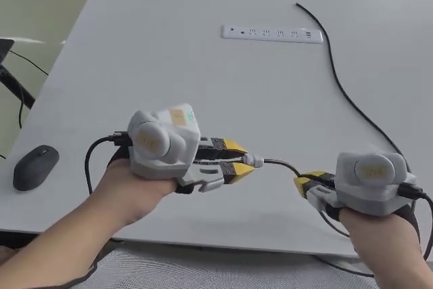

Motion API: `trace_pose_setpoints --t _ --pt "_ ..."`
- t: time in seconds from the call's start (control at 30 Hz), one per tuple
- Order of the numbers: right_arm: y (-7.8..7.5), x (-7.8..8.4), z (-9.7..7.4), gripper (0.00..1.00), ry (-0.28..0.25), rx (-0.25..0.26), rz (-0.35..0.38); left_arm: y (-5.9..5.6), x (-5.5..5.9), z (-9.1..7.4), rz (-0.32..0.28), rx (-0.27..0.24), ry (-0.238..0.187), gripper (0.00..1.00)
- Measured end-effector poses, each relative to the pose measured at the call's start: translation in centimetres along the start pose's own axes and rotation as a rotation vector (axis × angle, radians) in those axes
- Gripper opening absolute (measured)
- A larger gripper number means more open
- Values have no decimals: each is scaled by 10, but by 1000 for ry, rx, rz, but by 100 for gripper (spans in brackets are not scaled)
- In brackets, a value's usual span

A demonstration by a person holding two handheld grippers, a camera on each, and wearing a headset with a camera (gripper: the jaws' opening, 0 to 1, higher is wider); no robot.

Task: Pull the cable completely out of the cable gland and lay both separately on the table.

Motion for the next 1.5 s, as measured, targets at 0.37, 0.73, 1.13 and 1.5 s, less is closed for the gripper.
trace_pose_setpoints --t 0.37,0.73,1.13,1.5 --pt "11 -4 -10 6 -11 -51 -34 6 -1 -5 -12 -18 -1 15" --pt "46 -46 -18 16 -23 -95 -304 2 -1 -4 -10 -8 2 15" --pt "67 -59 4 9 58 -128 -543 0 -3 -1 -1 2 6 15" --pt "64 -60 5 2 62 -123 -546 3 -4 2 3 4 3 15"
Point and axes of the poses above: the centre of the closed fingertips' face, and the gripper's own axes: z roughly forward along the fingers, y roughly to its left, x roughly out of its underside, the point moved 10 cm from there along -z, roughly backward along the fingers, and after that the axes turned 15 degrees about -x, right-handed, at the moved point
